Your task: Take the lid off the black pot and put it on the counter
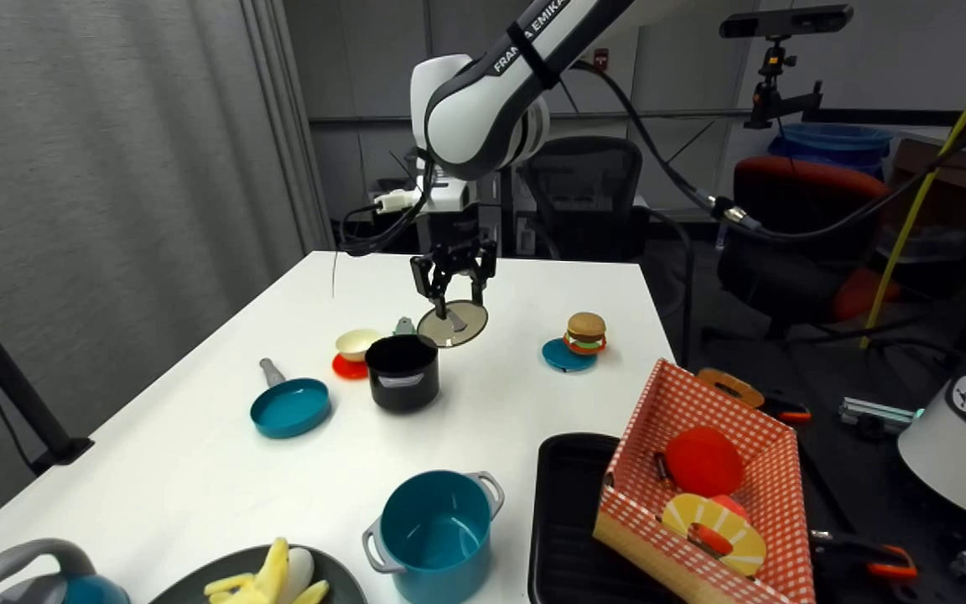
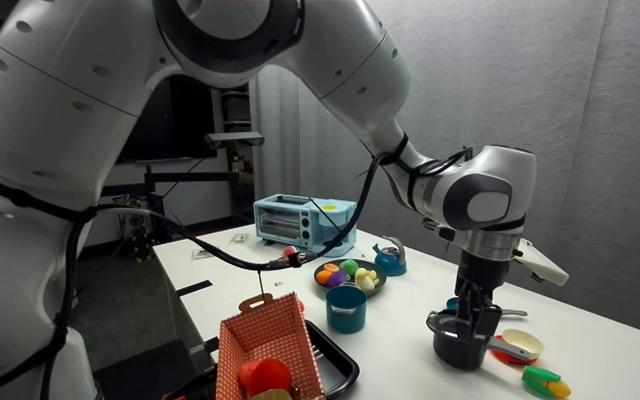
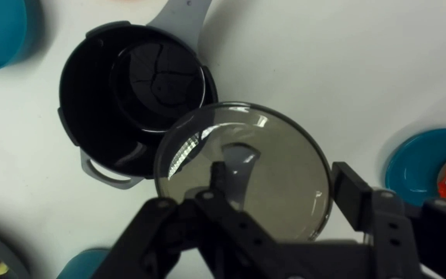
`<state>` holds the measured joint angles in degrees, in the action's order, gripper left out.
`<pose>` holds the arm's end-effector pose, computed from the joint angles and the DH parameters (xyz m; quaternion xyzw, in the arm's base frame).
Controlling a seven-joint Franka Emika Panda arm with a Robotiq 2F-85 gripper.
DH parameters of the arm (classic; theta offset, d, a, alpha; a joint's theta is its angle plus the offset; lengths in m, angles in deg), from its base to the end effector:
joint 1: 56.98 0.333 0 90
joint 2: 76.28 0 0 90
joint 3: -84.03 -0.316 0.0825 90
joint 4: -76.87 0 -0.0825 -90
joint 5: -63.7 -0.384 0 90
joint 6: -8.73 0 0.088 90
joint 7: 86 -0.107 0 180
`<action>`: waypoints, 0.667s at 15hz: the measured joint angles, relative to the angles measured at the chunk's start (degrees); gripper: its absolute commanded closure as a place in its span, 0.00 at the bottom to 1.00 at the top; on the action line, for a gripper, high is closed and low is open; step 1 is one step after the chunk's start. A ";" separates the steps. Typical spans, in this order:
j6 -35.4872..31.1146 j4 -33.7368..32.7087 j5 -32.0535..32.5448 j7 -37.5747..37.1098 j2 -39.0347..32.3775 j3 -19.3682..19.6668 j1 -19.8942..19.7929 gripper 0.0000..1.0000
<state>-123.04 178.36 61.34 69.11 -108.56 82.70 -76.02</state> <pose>0.6259 -0.2002 0.2401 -0.3777 -0.9255 -0.0202 0.0187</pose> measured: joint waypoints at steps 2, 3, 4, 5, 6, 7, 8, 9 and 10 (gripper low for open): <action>0.01 0.54 0.46 0.04 0.34 0.29 0.01 0.56; 0.01 0.78 0.56 0.04 0.48 0.41 0.01 0.56; 0.01 0.97 0.60 0.04 0.60 0.54 0.03 0.56; -0.09 1.83 0.60 -0.34 0.98 0.56 0.31 0.56; -0.66 3.59 0.56 -0.78 1.63 0.54 0.76 0.56; -1.53 5.55 0.40 -1.37 2.28 0.48 1.26 0.56; -2.46 7.48 0.09 -2.18 2.93 0.45 1.75 0.56; -3.41 9.12 -0.26 -2.98 3.38 0.44 1.98 0.56; -4.47 10.78 -0.71 -3.46 3.79 0.47 1.97 0.56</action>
<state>-127.51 189.14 60.63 65.65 -104.77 83.17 -74.06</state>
